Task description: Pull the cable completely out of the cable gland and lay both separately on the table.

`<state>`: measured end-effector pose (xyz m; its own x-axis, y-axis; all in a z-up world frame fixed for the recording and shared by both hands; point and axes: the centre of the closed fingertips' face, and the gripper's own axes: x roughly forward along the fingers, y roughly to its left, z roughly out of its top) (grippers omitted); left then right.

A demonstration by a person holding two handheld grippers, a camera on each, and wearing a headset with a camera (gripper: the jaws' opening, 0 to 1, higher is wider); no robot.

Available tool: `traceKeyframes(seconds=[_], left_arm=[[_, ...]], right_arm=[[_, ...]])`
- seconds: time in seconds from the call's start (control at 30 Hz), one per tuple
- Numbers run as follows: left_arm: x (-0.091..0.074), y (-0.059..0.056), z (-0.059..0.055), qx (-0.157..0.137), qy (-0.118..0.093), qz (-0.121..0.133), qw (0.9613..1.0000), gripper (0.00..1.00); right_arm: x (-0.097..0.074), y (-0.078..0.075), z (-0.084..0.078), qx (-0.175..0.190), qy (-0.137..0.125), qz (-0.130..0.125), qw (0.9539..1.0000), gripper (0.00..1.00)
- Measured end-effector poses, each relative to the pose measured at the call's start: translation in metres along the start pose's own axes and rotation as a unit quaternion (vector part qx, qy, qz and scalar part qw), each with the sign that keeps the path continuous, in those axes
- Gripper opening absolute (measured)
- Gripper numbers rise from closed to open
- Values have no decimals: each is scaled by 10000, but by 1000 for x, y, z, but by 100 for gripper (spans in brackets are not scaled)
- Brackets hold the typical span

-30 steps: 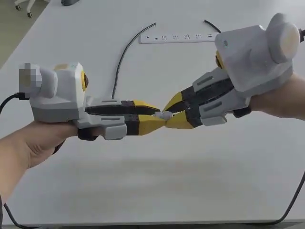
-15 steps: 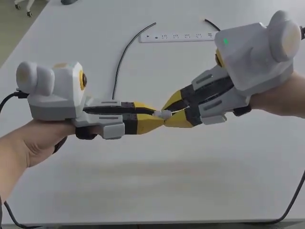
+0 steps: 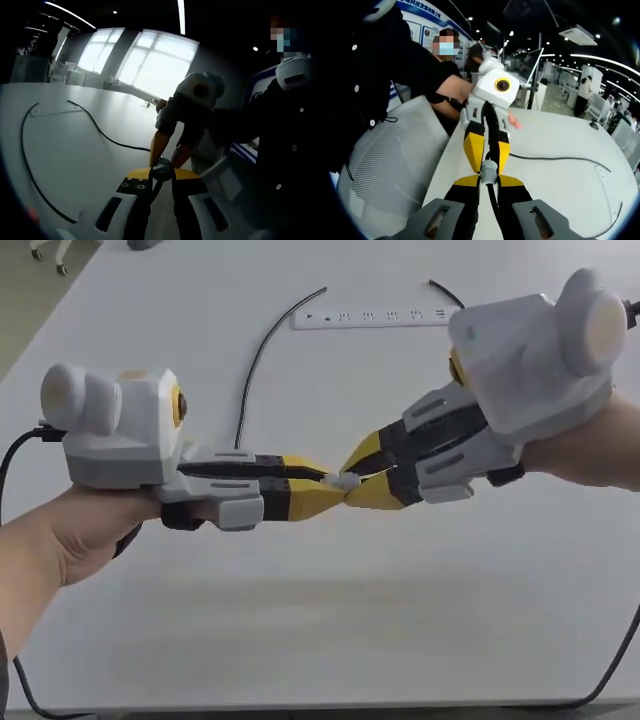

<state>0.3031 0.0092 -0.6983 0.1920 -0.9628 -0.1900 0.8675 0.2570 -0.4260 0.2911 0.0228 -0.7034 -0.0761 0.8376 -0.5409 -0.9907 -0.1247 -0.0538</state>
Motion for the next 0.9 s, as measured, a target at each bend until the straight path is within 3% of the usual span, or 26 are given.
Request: traceKeyframes(seconds=[0.7, 0.9], left_arm=[[4, 1, -1, -112, 126, 45, 9998, 15], [4, 2, 0, -135, 126, 65, 9998, 15]], right_arm=[[-1, -4, -5, -525, 109, -318, 9981, 7], [0, -3, -3, -869, 171, -426, 9952, 7]])
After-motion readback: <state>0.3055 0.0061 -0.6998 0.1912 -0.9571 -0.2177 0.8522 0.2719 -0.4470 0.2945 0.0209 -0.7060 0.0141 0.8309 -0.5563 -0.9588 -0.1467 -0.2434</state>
